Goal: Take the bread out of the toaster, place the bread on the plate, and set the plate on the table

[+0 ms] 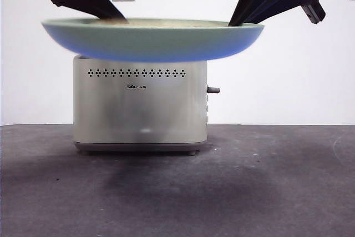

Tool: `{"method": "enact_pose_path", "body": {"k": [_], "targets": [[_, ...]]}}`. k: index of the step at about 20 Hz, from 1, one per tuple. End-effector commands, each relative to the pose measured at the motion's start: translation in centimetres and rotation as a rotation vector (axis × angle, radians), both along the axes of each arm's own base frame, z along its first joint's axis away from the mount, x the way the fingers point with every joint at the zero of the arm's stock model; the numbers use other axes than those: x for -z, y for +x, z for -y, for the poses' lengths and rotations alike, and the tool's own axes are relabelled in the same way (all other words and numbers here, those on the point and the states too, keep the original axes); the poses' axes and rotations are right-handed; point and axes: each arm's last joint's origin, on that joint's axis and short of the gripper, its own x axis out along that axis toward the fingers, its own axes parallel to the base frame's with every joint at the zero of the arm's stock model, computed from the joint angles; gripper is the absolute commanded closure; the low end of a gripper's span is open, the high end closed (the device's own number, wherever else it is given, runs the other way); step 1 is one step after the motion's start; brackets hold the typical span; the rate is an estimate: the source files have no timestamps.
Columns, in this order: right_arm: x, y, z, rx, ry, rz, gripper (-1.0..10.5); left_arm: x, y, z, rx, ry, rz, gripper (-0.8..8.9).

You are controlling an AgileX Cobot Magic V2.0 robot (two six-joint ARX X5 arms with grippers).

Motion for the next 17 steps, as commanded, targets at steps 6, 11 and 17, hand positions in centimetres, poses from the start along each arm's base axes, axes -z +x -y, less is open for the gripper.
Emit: {"method": "enact_pose_path", "body": {"k": [6,11,17], "targets": [[0.1,-0.1,0.0,-0.012,0.007,-0.021,9.6,-3.0,-0.6,-0.3,0.004,-0.026,0.049,2.83],[0.3,0.3,1.0,0.064,-0.066,-0.014,9.6,-8.8,-2.6,-1.4,0.045,-0.123,0.153,2.85],[0.4,1.6,4.3,0.199,-0.073,-0.035,9.6,-12.9,-6.5,-3.8,0.090,-0.156,0.313,8.21]]}}
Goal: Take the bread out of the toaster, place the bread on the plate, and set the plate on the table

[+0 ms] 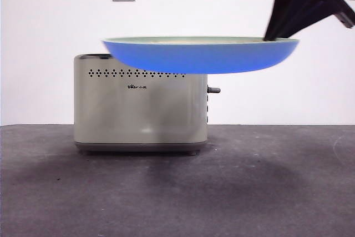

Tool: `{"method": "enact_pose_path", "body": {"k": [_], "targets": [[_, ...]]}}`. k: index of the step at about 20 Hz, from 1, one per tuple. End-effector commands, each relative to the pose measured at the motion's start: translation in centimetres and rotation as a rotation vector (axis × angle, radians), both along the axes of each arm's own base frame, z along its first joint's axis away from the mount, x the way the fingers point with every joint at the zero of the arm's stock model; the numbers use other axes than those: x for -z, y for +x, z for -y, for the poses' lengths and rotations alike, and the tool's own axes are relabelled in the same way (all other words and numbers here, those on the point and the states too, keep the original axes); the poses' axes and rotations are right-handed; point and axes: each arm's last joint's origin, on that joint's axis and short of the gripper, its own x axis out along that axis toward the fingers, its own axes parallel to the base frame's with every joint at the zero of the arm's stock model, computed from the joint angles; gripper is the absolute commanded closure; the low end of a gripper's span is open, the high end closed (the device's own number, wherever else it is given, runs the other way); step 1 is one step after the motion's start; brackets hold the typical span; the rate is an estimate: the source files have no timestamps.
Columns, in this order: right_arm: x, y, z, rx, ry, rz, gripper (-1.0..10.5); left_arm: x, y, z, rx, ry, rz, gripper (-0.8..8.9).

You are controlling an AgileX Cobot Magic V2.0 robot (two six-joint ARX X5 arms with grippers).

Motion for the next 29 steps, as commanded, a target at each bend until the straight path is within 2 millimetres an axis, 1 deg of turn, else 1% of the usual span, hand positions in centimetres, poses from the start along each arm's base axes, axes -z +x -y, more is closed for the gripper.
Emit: {"method": "enact_pose_path", "body": {"k": [1,5,8,10,12,16,19,23,26,29], "targets": [[0.1,0.5,1.4,0.051,0.003,-0.006,9.6,-0.4,-1.2,-0.7,0.027,0.017,0.057,8.21],[0.1,1.3,4.2,0.162,0.001,-0.010,9.6,-1.2,-3.1,-1.9,0.044,0.024,0.143,8.21],[0.3,1.7,6.0,0.232,-0.029,-0.012,9.6,-1.5,-3.8,-2.6,-0.030,0.064,0.204,8.21],[1.1,2.2,7.0,0.266,-0.083,-0.046,9.6,-1.7,-4.0,-2.9,-0.050,0.078,0.226,8.21],[2.6,3.0,7.8,0.275,-0.108,-0.110,9.6,-1.7,-4.2,-3.0,-0.051,0.077,0.232,8.21],[6.0,5.2,8.3,0.265,-0.129,-0.213,9.6,-1.7,-4.2,-3.0,-0.050,0.078,0.232,8.21],[8.4,6.7,8.3,0.252,-0.139,-0.257,9.6,-1.7,-4.2,-3.0,-0.049,0.077,0.232,8.21],[11.1,8.1,8.3,0.246,-0.145,-0.299,9.6,-1.7,-4.2,-2.9,-0.043,0.073,0.230,8.21],[12.7,8.8,8.2,0.236,-0.148,-0.323,9.6,-1.7,-4.2,-2.9,-0.042,0.073,0.230,8.21],[13.6,9.2,8.2,0.236,-0.150,-0.332,9.6,-1.7,-4.2,-2.9,-0.043,0.072,0.232,8.21]]}}
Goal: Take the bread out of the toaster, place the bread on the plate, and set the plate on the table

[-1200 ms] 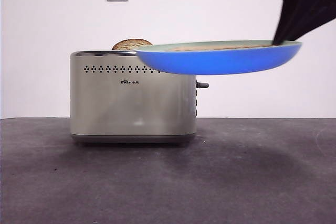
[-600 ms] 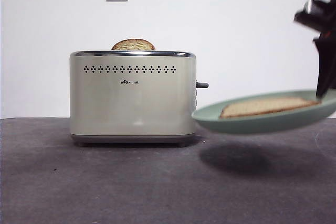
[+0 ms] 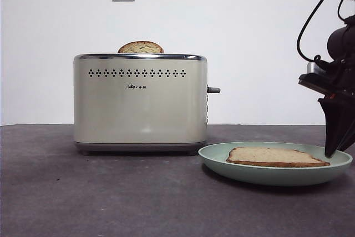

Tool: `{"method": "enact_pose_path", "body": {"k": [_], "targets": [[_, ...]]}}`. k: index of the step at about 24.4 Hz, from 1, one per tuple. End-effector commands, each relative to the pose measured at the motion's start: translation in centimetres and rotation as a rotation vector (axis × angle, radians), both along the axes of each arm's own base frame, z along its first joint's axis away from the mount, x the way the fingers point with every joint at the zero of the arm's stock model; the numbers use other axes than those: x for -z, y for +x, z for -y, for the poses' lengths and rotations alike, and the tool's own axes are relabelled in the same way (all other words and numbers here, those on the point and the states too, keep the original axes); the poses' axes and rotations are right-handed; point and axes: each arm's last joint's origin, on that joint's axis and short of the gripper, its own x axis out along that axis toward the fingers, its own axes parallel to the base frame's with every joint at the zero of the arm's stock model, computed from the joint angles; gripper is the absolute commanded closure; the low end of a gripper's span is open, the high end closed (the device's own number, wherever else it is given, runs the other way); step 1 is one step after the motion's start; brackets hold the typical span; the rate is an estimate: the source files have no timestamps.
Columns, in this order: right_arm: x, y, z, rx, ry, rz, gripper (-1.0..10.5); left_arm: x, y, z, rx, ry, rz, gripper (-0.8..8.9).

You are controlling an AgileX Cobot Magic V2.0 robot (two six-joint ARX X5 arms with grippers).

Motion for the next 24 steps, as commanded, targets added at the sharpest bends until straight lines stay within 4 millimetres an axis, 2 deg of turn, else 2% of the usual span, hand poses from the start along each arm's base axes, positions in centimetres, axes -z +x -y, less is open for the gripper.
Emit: {"method": "enact_pose_path", "body": {"k": [1,6,7,10,11,13,15,17,19,22,24], "targets": [[0.8,0.2,0.0,-0.005,0.003,-0.013,9.6,-0.1,-0.1,0.0,0.009,-0.002,0.013,8.21],[0.8,0.3,0.0,-0.004,0.003,-0.004,9.3,-0.1,-0.1,0.0,0.009,-0.003,0.014,8.21],[0.8,0.3,0.0,-0.004,0.003,-0.004,8.9,-0.1,-0.1,0.0,0.009,-0.002,0.013,8.21],[0.8,0.3,0.0,-0.004,0.004,-0.003,5.7,-0.1,-0.1,0.0,0.009,-0.002,0.013,8.21],[0.7,0.2,0.0,-0.005,0.004,-0.001,5.3,-0.1,-0.1,0.0,0.009,-0.002,0.013,8.21],[-0.1,-0.1,0.0,-0.014,0.003,0.016,5.3,-0.1,-0.1,0.0,0.010,-0.002,0.012,8.21],[-2.0,-0.7,0.0,-0.014,0.003,0.060,5.3,0.0,-0.1,-0.1,0.010,0.001,0.007,8.21],[-4.8,-2.0,0.0,-0.014,0.004,0.130,5.3,0.0,-0.1,-0.1,0.010,0.004,0.002,8.21],[-8.2,-4.0,0.0,-0.017,0.007,0.214,5.3,0.0,-0.1,-0.1,0.010,0.004,0.002,8.21],[-13.5,-8.2,-0.6,-0.057,0.095,0.377,5.4,0.1,-0.2,-0.1,0.011,0.006,-0.003,8.21],[-15.8,-10.7,-0.9,-0.089,0.140,0.464,5.4,0.1,-0.2,-0.1,0.011,0.007,-0.005,8.21]]}}
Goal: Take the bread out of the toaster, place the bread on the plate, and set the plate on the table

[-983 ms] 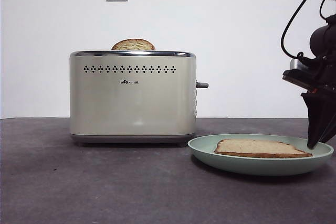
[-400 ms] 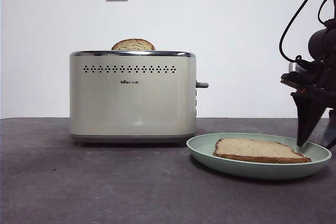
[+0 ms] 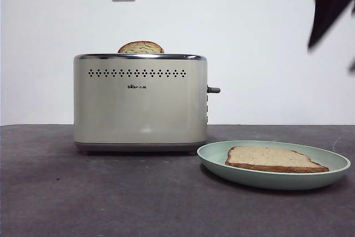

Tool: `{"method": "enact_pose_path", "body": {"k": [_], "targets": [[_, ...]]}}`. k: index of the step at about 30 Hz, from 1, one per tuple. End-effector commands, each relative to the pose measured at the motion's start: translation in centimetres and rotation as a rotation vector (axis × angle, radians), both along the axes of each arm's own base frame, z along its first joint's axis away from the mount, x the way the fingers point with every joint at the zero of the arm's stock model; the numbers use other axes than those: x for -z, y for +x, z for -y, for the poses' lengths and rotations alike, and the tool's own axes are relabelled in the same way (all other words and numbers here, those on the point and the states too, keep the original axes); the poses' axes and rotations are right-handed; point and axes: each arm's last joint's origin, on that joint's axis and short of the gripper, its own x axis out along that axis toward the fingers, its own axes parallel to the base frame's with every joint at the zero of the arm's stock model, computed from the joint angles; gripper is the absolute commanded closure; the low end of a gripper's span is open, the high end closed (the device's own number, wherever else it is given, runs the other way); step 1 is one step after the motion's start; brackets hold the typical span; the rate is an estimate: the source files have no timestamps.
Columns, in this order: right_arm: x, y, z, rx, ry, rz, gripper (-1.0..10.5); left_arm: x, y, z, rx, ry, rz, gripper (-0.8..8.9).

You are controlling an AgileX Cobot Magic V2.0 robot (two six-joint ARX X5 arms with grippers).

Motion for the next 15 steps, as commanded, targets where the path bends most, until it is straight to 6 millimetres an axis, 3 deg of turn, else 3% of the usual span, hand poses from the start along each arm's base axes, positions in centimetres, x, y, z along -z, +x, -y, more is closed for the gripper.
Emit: {"method": "enact_pose_path", "body": {"k": [1,5,10,15], "targets": [[-2.8,-3.4,-0.5,-0.059,0.051,0.114,5.4,0.0,-0.1,-0.1,0.008,0.002,0.007,8.21],[-5.5,-8.1,-1.0,-0.130,0.102,0.245,5.4,0.0,-0.1,-0.1,0.008,0.002,0.007,8.21],[-6.9,-13.0,-1.1,-0.191,0.122,0.304,5.4,0.0,-0.1,-0.1,0.008,0.006,-0.001,8.21],[-6.9,-15.5,-1.1,-0.229,0.124,0.294,6.8,0.1,-0.2,-0.1,0.008,0.012,-0.012,8.21]]}}
